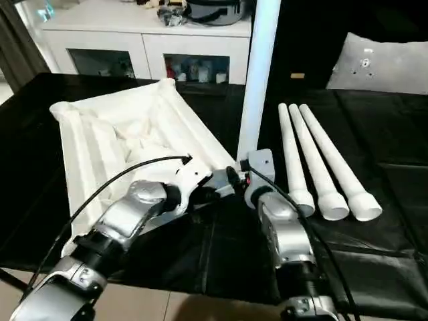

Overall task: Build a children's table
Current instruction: Rotate leg to tighten

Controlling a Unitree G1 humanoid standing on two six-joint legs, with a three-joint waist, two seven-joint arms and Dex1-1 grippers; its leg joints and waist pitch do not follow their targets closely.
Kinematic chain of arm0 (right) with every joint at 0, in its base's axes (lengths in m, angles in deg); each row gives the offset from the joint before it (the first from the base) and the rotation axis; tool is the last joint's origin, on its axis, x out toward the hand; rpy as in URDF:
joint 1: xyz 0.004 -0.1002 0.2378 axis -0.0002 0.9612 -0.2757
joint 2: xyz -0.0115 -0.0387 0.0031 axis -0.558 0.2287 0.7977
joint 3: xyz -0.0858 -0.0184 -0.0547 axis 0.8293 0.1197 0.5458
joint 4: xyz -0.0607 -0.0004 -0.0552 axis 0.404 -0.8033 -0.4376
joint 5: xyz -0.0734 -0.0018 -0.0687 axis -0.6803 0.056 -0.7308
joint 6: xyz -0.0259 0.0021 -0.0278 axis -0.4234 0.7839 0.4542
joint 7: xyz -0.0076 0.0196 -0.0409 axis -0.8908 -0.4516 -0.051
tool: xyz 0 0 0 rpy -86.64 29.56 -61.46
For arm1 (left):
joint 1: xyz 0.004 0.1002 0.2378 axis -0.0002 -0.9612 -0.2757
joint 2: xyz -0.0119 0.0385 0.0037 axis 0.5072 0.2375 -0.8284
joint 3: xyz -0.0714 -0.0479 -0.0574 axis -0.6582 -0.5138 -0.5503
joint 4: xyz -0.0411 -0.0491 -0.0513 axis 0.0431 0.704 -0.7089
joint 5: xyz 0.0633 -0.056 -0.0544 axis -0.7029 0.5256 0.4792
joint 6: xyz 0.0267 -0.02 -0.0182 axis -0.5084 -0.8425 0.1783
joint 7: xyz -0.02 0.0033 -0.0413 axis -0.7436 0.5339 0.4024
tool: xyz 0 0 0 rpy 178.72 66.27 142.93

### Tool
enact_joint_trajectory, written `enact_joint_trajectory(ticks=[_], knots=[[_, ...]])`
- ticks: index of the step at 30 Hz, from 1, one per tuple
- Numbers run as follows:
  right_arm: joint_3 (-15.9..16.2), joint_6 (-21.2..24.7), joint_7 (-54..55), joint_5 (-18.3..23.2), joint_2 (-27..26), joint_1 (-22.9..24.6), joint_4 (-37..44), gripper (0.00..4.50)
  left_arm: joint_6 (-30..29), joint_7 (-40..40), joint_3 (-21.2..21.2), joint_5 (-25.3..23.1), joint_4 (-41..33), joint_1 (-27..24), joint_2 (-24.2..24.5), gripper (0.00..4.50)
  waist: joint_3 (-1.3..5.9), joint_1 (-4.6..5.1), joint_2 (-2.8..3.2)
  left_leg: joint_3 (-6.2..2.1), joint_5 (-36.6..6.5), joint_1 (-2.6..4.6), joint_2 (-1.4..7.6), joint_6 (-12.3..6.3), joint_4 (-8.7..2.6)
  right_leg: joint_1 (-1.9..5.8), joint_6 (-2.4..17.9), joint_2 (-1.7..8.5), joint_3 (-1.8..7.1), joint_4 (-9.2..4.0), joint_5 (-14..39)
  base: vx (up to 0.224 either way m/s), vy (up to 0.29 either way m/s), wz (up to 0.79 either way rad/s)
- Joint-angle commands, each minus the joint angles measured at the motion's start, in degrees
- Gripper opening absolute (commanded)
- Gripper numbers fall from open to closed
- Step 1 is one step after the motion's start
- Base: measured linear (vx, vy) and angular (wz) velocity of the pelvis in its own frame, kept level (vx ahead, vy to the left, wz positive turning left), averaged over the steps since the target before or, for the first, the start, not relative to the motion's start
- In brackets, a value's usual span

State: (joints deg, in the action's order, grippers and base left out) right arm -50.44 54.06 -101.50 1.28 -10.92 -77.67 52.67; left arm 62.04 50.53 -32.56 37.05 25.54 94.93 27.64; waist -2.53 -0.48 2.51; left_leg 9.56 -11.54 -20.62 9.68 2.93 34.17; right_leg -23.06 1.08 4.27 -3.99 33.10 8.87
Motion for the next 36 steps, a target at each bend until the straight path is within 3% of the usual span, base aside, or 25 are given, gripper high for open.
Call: enact_joint_trajectory(ticks=[1,3,6,9,10,11,12,13,14,15,17,20,21,24,25,26,28,29,30,31,33,34,35,36], knots=[[5.7,-0.4,-2.5,0.4,-2.3,1.5,0.5,3.49,3.6,-4.8,-1.3,-0.9,-0.2,3.1,-0.8,0.00,3.86,-0.04,-0.60,-0.73,-7.9,-0.41,2.24,-5.14,-3.64,3.47,10.8,3.69,2.25,-4.01,14.4,0.000,0.000,0.00],[5.9,-1.8,-3.1,0.0,-1.2,1.9,0.5,3.87,7.2,-3.2,0.1,-1.4,0.4,3.0,0.1,0.00,3.73,0.30,-0.64,-0.84,-8.2,-0.76,2.40,-5.33,-3.78,3.55,10.5,3.68,2.07,-4.12,15.2,0.000,0.000,0.00],[3.6,-0.5,-4.2,3.2,-2.0,2.8,1.7,3.98,10.1,-2.3,0.7,-1.8,0.7,2.8,0.8,0.00,3.58,0.59,-0.85,-0.71,-9.7,-0.59,2.41,-5.58,-3.76,3.33,10.5,3.73,2.12,-4.48,17.7,0.000,0.000,0.00],[4.7,-1.9,-3.0,0.0,-0.2,3.8,2.5,4.36,11.3,-3.0,0.5,-2.2,1.2,2.8,0.8,0.00,3.43,0.55,-0.83,-0.75,-10.6,-0.46,2.55,-4.83,-3.91,3.09,9.7,3.74,2.13,-4.60,20.5,0.000,0.000,0.00],[4.7,-2.0,-3.0,0.0,-0.2,3.9,2.6,4.38,11.4,-3.1,0.5,-2.2,1.3,2.8,0.8,0.00,3.38,0.55,-0.80,-0.76,-11.1,-0.47,2.55,-4.56,-3.97,3.03,9.4,3.72,2.12,-4.73,21.0,0.000,0.000,0.00],[4.4,-2.3,-3.2,0.2,-0.2,4.3,3.1,4.43,12.0,-3.8,0.6,-2.7,1.7,2.9,0.8,0.00,3.38,0.64,-1.25,-0.71,-11.3,-0.48,2.56,-4.50,-3.95,3.02,9.3,3.73,2.15,-4.74,21.3,0.000,0.000,0.00],[4.1,-2.4,-3.1,0.4,-0.1,4.8,3.8,4.47,12.3,-4.9,0.4,-3.0,2.4,3.1,0.7,0.00,3.33,0.51,-1.03,-0.75,-11.7,-0.37,2.56,-4.45,-3.99,2.94,9.1,3.77,2.19,-4.77,22.1,0.000,0.000,0.00],[3.8,-3.6,-1.7,-0.2,0.4,6.0,5.4,4.47,11.6,-5.9,-0.7,-2.3,3.2,3.3,0.0,0.00,3.29,0.55,-1.31,-0.64,-11.7,-0.35,2.53,-4.45,-3.97,2.88,8.6,3.70,2.22,-4.92,22.6,0.000,0.000,0.00],[3.8,-3.6,-1.6,-0.3,0.5,6.1,5.5,4.47,11.6,-5.9,-0.7,-2.2,3.3,3.3,0.0,0.00,3.28,0.37,-1.22,-0.64,-11.6,-0.27,2.53,-4.38,-3.97,2.82,8.4,3.74,2.25,-4.91,22.9,0.000,0.000,0.00],[3.4,-3.9,-1.5,0.3,0.7,7.0,7.2,4.50,11.1,-5.1,-1.4,-1.2,3.1,3.3,-0.4,0.28,3.29,0.22,-1.16,-0.60,-11.4,-0.25,2.52,-4.47,-3.97,2.79,8.3,3.79,2.29,-4.97,22.9,0.000,0.000,0.00],[1.6,-3.1,-1.9,2.9,0.8,9.2,12.0,4.50,7.4,1.6,-2.7,3.9,-1.0,1.8,-1.1,0.55,3.36,0.06,-1.16,-0.62,-10.7,-0.38,2.61,-4.61,-4.03,2.95,8.5,3.92,2.33,-4.73,21.8,0.000,0.000,0.00],[0.5,-2.1,-1.9,3.7,0.9,10.1,15.1,4.50,8.3,2.1,-2.0,3.4,-2.2,1.4,-0.8,0.76,3.92,-0.19,-1.29,-0.62,-7.1,-0.48,2.91,-6.03,-3.70,2.94,11.0,3.82,2.47,-3.77,14.2,0.000,0.000,0.00],[0.7,-1.0,-2.9,4.1,1.7,10.8,17.8,4.50,8.8,2.0,-1.6,2.6,-3.0,1.0,0.1,0.91,3.58,-0.09,-1.36,-0.58,-6.7,-0.70,2.88,-6.89,-3.77,2.98,11.7,3.65,2.41,-3.58,11.9,0.000,0.000,0.00],[1.1,-0.1,-4.3,4.9,2.4,11.4,19.9,4.50,7.7,2.4,-1.6,2.5,-4.6,0.2,1.1,1.00,3.46,0.01,-1.23,-0.49,-8.2,-0.62,2.71,-6.90,-3.76,3.09,11.1,3.72,2.42,-3.90,14.1,0.000,0.000,0.00],[1.4,0.3,-6.3,5.8,3.5,11.9,22.3,4.50,4.6,4.5,-1.4,2.9,-8.4,-1.5,3.3,1.07,3.47,-0.01,-0.91,-0.57,-9.0,-0.49,2.82,-6.50,-3.88,3.20,10.9,3.80,2.41,-3.95,14.9,0.000,0.000,0.00],[1.4,0.3,-6.6,6.0,3.8,11.9,22.7,4.50,3.5,5.2,-1.4,3.0,-9.7,-2.1,4.1,1.07,3.49,-0.06,-1.09,-0.61,-8.7,-0.62,2.95,-6.38,-3.88,3.34,10.9,3.93,2.48,-3.78,14.6,0.000,0.000,0.00],[0.9,0.8,-8.2,8.1,4.7,12.0,24.5,4.50,-1.1,7.2,-1.8,4.1,-14.9,-4.2,6.7,1.07,3.28,0.21,-0.89,-0.56,-9.6,-0.60,2.94,-5.86,-3.99,2.98,10.4,3.83,2.42,-4.03,17.3,0.000,0.000,0.00],[0.2,1.9,-10.4,10.9,5.3,11.7,25.7,4.50,-4.9,8.8,-2.5,5.3,-19.4,-5.9,9.3,1.07,3.16,0.20,-1.23,-0.56,-10.7,-0.54,2.92,-5.43,-4.04,2.95,10.1,3.86,2.41,-4.15,19.7,0.000,0.000,0.00],[0.0,2.6,-11.9,12.2,5.9,11.4,26.3,4.50,-6.6,9.9,-2.8,5.8,-22.2,-7.1,11.4,1.07,3.07,0.28,-1.05,-0.58,-11.0,-0.50,2.97,-5.06,-4.14,2.77,9.5,3.73,2.46,-4.27,21.1,0.000,0.000,0.00],[0.0,2.6,-11.9,12.2,5.9,11.4,26.3,4.50,-6.6,9.9,-2.8,5.8,-22.2,-7.1,11.4,1.07,3.11,0.25,-0.93,-0.67,-11.3,-0.31,3.08,-4.74,-4.14,2.73,9.5,3.75,2.46,-4.10,21.2,0.000,0.000,0.00],[0.3,3.5,-15.0,13.3,7.6,10.1,25.9,4.50,-10.8,12.9,-3.0,5.9,-28.6,-9.9,17.6,1.07,2.92,0.38,-1.33,-0.73,-12.0,-0.31,3.21,-4.11,-4.41,2.64,9.4,3.55,2.45,-4.05,21.8,0.000,0.000,0.00],[0.4,4.0,-16.0,13.5,8.1,9.4,25.3,4.50,-12.4,14.0,-3.2,5.8,-30.8,-10.8,19.9,1.07,2.84,0.48,-0.96,-0.73,-12.2,-0.22,3.16,-3.65,-4.47,2.46,9.3,3.49,2.50,-4.02,22.2,0.000,0.000,0.00],[0.7,4.0,-17.5,13.8,8.6,8.6,24.5,4.50,-14.0,14.7,-3.8,6.1,-32.8,-11.6,21.8,1.07,2.77,0.50,-1.44,-0.60,-12.5,-0.08,3.11,-3.45,-4.40,2.27,9.2,3.43,2.50,-4.15,22.6,0.000,0.000,0.00],[0.9,3.9,-18.5,13.9,8.9,8.2,24.1,4.50,-15.0,15.1,-4.2,6.3,-33.9,-12.0,22.8,1.07,2.85,0.37,-1.11,-0.76,-12.3,-0.09,3.08,-3.11,-4.45,2.50,9.4,3.60,2.59,-3.77,22.4,0.000,0.000,0.00]])
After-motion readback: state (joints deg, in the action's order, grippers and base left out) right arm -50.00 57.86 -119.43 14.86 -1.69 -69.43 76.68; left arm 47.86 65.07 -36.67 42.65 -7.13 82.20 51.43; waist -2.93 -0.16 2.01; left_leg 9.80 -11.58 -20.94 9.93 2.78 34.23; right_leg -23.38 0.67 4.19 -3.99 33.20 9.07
